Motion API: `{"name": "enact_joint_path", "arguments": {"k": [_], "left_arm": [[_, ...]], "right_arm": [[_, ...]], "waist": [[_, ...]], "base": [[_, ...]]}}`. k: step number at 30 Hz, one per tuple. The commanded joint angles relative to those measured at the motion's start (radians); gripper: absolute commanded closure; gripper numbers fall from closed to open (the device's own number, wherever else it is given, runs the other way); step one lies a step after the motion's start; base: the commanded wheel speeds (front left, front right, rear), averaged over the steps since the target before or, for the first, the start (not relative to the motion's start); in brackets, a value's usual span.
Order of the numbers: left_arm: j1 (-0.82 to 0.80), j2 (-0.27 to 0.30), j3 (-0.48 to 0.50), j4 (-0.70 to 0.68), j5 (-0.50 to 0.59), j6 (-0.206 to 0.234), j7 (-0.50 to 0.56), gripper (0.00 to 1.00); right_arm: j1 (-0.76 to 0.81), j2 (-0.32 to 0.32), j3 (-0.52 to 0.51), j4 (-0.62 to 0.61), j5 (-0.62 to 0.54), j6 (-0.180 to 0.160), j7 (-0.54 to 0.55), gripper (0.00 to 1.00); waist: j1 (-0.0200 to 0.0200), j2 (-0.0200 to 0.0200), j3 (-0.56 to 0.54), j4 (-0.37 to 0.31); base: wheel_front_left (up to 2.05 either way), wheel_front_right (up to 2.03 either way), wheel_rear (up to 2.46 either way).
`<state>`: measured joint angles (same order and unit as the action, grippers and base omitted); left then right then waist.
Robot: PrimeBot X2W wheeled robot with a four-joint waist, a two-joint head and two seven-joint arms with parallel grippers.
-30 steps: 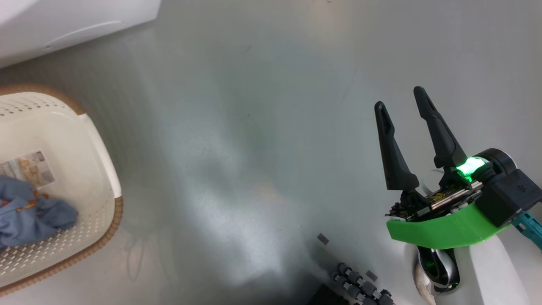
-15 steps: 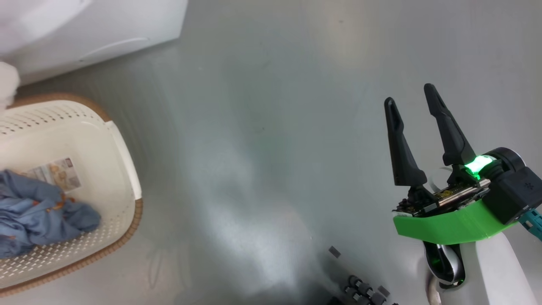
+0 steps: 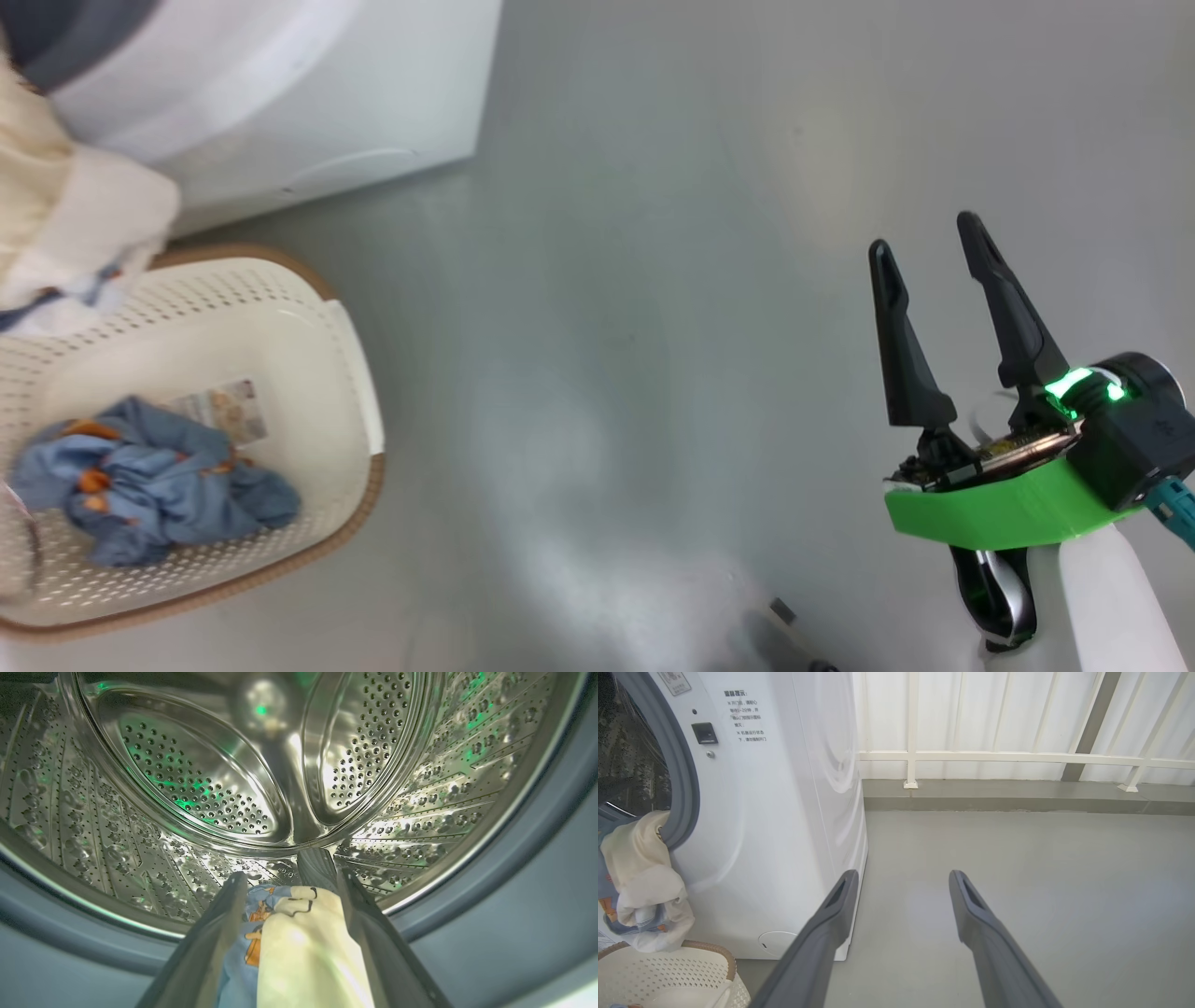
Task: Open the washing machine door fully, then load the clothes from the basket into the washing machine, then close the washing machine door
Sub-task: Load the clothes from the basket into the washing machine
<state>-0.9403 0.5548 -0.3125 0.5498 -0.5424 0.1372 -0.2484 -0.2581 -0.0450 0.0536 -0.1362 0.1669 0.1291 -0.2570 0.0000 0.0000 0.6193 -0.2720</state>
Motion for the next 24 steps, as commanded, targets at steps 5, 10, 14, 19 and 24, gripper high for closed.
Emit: {"name": "enact_joint_path", "arguments": {"k": [5, 10, 14, 19, 24], "left_arm": [[0.229, 0.012, 0.05, -0.237, 0.019, 0.092, -0.012, 0.0], [0.431, -0.014, 0.077, -0.422, 0.034, 0.158, -0.013, 0.0], [0.544, -0.036, 0.084, -0.51, 0.047, 0.19, -0.013, 0.0], [0.705, -0.073, 0.079, -0.605, 0.048, 0.22, -0.013, 0.0], [0.815, -0.093, 0.063, -0.63, 0.014, 0.222, -0.005, 0.0]], "right_arm": [[0.055, -0.005, 0.013, -0.007, -0.036, 0.002, -0.005, 0.0], [0.077, -0.005, 0.015, 0.011, -0.058, 0.002, -0.005, 0.0], [0.092, -0.005, 0.018, 0.025, -0.068, 0.002, -0.005, 0.0], [0.123, -0.005, 0.019, 0.049, -0.084, 0.002, -0.005, 0.0], [0.154, -0.005, 0.02, 0.073, -0.1, 0.002, -0.005, 0.0]], "waist": [[0.0, 0.0, -0.101, 0.082], [0.0, 0.0, -0.156, 0.114], [0.0, 0.0, -0.188, 0.13], [0.0, 0.0, -0.244, 0.154], [0.0, 0.0, -0.297, 0.172]], "base": [[0.0, 0.0, 0.0], [0.0, 0.0, 0.0], [0.0, 0.0, 0.0], [0.0, 0.0, 0.0], [0.0, 0.0, 0.0]]}}
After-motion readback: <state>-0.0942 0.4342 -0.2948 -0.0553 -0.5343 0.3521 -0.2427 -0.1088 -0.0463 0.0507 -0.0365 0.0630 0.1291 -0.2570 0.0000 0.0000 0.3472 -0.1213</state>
